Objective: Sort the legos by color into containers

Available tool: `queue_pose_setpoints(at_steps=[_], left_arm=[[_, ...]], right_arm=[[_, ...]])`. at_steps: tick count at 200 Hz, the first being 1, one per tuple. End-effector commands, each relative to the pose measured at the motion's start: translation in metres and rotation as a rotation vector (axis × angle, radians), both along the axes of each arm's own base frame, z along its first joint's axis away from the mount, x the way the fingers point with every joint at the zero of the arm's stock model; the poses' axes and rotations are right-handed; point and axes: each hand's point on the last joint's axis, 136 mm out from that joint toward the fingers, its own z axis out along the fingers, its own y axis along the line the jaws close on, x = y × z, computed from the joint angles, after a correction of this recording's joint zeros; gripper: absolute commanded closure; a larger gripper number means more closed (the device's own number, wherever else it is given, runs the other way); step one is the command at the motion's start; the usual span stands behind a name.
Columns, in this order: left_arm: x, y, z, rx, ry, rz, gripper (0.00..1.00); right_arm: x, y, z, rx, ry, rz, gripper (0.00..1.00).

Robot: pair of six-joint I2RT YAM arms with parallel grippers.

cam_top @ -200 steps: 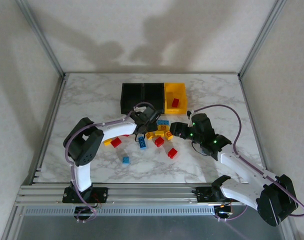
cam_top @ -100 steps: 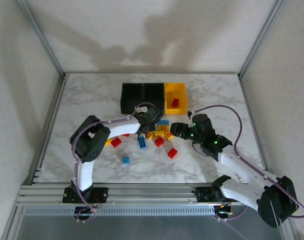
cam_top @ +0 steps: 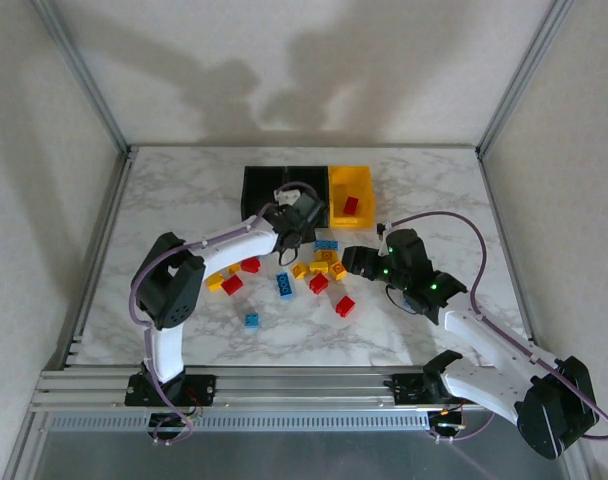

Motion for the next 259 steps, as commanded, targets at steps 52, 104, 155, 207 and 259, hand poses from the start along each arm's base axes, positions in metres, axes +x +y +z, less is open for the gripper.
queue_pose_setpoints(at_steps=[52,104,155,207,259], left_arm=[[0.078,-0.009,0.032,0.018,-0.066,0.000,0.55],[0.103,-0.017,0.005,0.020,-0.027,-0.001,0.54],[0.101,-0.019,-0.012,0.027,0.007,-0.015,0.41],[0.097,-0.021,0.002,0.002,-0.010,-0.024,0.31],[0.090,-0.022,0.032,-0.029,-0.055,-0.043,0.22]], right_arm=[[0.001,-0.006,-0.004,-0.008,0.007,-0.030,0.32],[0.004,-0.008,-0.004,-0.018,0.005,-0.042,0.32],[0.005,-0.009,-0.005,-0.027,0.009,-0.045,0.32],[0.004,-0.010,-0.004,-0.024,0.008,-0.046,0.32],[0.005,-0.009,0.003,-0.025,-0.004,-0.043,0.32]])
